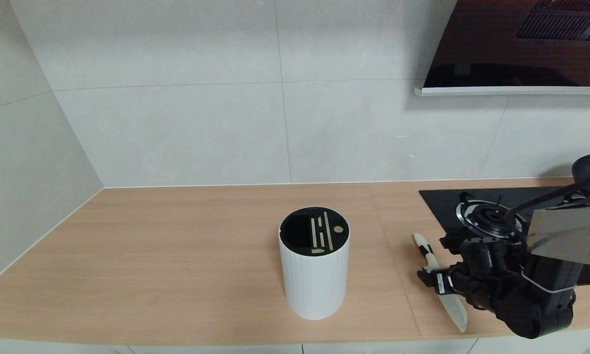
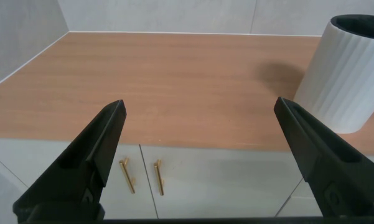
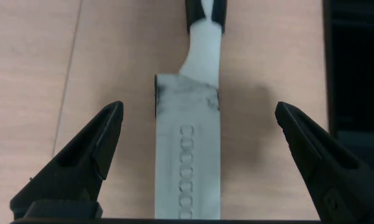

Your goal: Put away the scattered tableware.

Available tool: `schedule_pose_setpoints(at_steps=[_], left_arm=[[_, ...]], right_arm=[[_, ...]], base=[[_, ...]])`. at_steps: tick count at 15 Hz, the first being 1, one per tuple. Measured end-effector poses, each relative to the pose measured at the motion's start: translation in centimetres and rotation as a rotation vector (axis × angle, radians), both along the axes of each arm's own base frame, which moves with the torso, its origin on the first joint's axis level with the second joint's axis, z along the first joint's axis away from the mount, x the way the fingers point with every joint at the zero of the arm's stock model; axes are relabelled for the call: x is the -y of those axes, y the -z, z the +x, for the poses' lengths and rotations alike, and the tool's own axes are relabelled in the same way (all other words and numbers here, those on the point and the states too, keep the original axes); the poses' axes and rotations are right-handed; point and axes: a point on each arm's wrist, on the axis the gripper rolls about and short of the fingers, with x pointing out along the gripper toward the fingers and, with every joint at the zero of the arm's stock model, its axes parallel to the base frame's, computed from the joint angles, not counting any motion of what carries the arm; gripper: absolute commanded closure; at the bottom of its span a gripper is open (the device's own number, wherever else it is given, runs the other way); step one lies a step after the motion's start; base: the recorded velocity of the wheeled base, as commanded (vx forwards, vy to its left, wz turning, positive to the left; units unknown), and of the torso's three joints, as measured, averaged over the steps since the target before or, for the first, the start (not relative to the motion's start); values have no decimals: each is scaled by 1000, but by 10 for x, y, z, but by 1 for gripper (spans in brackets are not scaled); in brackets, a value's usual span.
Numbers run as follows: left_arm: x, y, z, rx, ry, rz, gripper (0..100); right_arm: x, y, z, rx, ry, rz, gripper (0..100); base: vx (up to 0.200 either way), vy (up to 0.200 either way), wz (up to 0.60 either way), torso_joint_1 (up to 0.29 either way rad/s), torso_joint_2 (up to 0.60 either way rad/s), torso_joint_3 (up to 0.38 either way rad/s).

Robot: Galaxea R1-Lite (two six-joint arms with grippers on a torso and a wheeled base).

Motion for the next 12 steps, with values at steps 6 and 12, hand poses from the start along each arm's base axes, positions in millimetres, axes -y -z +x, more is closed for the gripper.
schedule_pose_setpoints(at_steps=[6,12], left_arm=[[0,0,0,0,0,0,0],[0,0,0,0,0,0,0]], right_arm=[[-7,7,3,4,-7,18,0],[-7,14,4,-10,-8,15,100]], base=[[0,0,0,0,0,0],[0,0,0,0,0,0]])
